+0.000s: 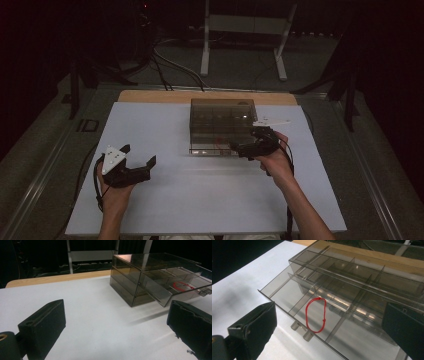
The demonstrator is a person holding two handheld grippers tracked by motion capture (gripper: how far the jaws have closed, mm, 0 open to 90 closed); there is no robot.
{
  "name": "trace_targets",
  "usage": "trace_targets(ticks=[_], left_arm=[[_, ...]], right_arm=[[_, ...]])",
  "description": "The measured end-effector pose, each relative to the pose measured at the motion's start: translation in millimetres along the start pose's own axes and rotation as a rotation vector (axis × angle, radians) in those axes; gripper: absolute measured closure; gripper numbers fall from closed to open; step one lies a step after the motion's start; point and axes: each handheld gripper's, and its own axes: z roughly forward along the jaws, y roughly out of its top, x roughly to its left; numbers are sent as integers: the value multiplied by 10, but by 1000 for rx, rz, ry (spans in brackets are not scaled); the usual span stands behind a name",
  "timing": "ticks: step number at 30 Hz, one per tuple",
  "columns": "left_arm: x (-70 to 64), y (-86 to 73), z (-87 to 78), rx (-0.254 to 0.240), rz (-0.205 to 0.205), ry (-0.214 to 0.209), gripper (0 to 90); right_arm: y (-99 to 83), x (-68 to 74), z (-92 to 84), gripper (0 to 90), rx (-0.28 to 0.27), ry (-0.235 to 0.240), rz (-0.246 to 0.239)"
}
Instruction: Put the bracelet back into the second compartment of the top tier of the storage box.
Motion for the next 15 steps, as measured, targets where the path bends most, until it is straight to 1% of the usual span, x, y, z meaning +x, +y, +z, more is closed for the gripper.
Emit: trace_targets(ticks=[15], left_arm=[[1, -10, 13, 4, -1, 0, 36]], right_arm=[[-99, -62, -90, 2, -3, -9, 7]])
